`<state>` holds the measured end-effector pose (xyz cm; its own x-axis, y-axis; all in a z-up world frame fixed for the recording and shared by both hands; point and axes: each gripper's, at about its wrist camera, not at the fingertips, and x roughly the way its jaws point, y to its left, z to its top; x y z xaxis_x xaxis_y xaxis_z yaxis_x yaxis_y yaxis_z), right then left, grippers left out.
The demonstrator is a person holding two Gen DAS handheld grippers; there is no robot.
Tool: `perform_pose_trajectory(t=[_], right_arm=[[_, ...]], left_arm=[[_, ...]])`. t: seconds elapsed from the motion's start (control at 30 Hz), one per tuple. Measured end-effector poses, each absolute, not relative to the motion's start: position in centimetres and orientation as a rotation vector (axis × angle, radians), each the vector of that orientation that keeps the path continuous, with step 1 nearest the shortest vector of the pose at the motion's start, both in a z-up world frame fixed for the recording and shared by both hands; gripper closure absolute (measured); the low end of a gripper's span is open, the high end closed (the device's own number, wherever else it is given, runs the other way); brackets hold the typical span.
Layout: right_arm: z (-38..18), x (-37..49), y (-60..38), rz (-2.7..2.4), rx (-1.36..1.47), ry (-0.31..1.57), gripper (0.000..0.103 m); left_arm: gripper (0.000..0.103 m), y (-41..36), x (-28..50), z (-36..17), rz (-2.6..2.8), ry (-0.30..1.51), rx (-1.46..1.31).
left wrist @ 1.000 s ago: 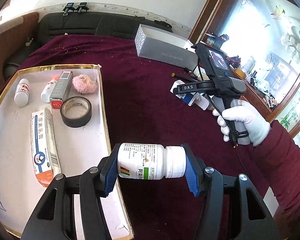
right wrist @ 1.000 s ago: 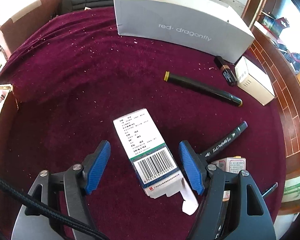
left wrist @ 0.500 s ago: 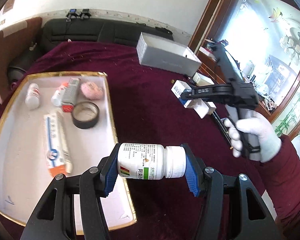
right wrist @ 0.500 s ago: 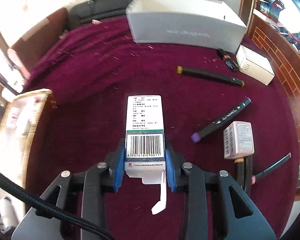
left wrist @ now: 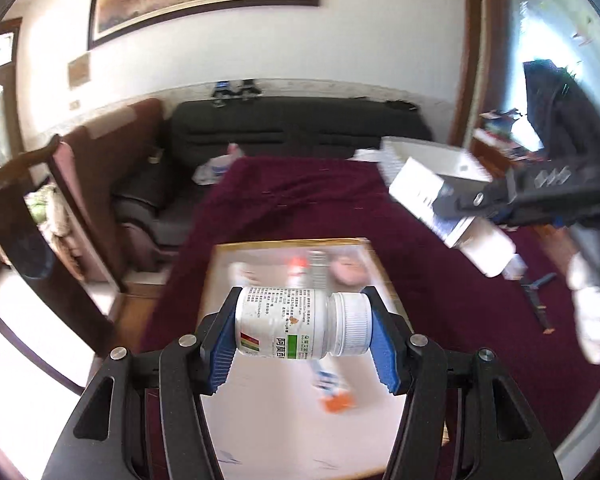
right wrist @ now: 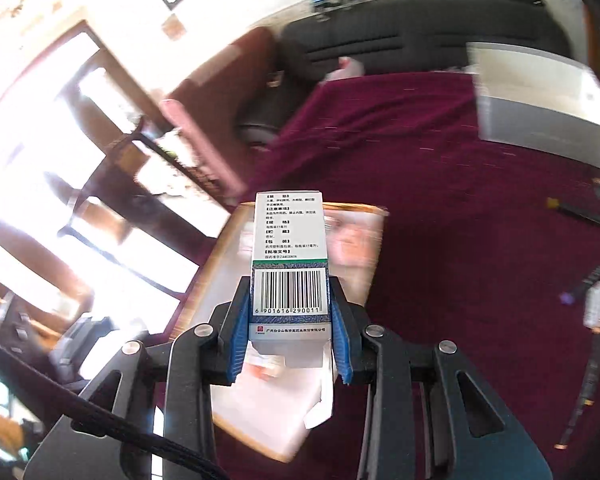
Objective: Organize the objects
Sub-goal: 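Lower the pill bottle and medicine box into the tray and open both tools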
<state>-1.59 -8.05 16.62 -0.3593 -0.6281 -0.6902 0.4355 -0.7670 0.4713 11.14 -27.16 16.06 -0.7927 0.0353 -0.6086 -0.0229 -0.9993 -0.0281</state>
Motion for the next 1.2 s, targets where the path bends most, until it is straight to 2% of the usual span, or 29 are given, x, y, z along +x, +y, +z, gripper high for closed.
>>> perform_pose_trajectory(t=[0.17, 0.37, 0.53, 0.6, 0.93, 1.2], right_arm=[[14.8, -3.8, -14.0, -2.061, 1.253, -0.357, 0.070], [7.5, -4.7, -17.6, -1.980, 1.412, -0.399, 0.070], [4.0, -5.7, -18.8, -1.966, 1.479, -0.422, 0.070], [3.5, -6.3, -19.2, -1.959, 1.489, -0.425, 0.070], [2.5, -7.3, -19.7, -2.068, 1.539, -0.378, 0.070], [1.4, -8.7, -20.1, -2.107, 1.566, -0.359, 0.070]], left_arm=[[0.051, -29.7, 7.9, 13.4, 3.011, 0.009, -1.089], [0.051, -31.6, 4.6, 8.5, 2.974, -0.012, -1.249], [0.051, -32.0, 4.4, 5.6, 2.916, -0.029, -1.347], [0.051, -31.7, 4.5, 5.9, 2.915, -0.044, -1.337], [0.050, -30.2, 2.8, 4.9, 2.905, 0.128, -1.494], [0.047, -30.7, 2.7, 4.8, 2.905, 0.076, -1.512]])
